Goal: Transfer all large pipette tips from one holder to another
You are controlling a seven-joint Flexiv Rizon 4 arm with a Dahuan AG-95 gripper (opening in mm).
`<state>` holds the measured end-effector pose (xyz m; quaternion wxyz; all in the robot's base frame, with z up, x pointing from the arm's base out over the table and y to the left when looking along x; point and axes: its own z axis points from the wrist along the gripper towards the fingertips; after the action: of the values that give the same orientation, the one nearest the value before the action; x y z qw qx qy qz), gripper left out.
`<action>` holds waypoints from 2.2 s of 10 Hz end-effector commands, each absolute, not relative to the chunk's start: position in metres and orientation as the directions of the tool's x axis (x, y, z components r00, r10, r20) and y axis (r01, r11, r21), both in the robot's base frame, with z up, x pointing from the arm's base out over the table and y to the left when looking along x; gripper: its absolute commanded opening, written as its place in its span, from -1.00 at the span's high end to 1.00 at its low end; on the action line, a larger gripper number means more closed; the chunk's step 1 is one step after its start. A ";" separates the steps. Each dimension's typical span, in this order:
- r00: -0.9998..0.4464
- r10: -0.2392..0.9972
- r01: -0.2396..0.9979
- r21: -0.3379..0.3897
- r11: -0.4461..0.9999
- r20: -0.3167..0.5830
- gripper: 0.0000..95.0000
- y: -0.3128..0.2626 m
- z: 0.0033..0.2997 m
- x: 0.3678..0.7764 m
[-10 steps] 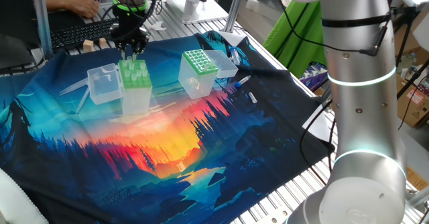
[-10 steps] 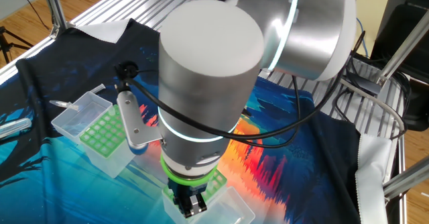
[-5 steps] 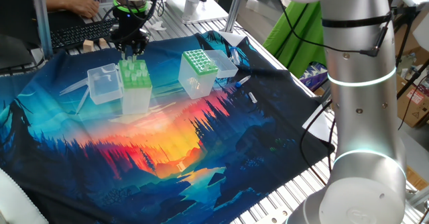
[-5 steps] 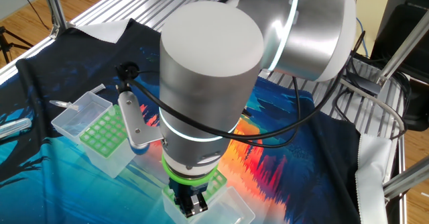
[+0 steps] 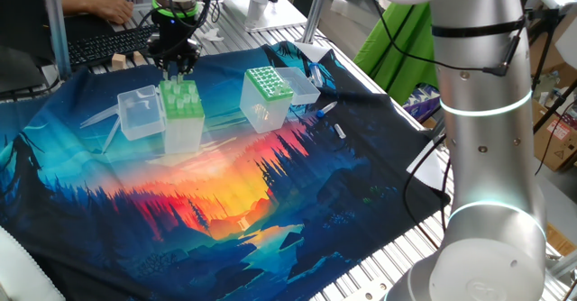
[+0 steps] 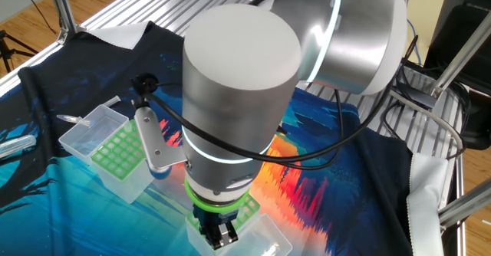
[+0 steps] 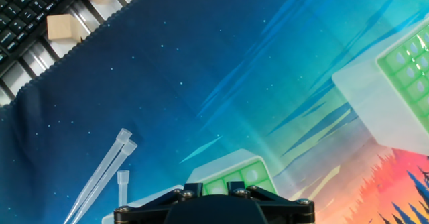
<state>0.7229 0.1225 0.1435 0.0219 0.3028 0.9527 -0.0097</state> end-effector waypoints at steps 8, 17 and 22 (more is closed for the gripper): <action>-0.815 0.579 0.578 0.043 0.815 -0.013 1.00 0.114 0.169 0.713; -0.841 0.540 0.539 0.066 0.840 0.000 1.00 0.093 0.222 0.704; -0.839 0.543 0.542 0.076 0.837 0.007 1.00 0.082 0.237 0.697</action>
<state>0.6950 0.0813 0.2372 0.0084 0.2837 0.9581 0.0381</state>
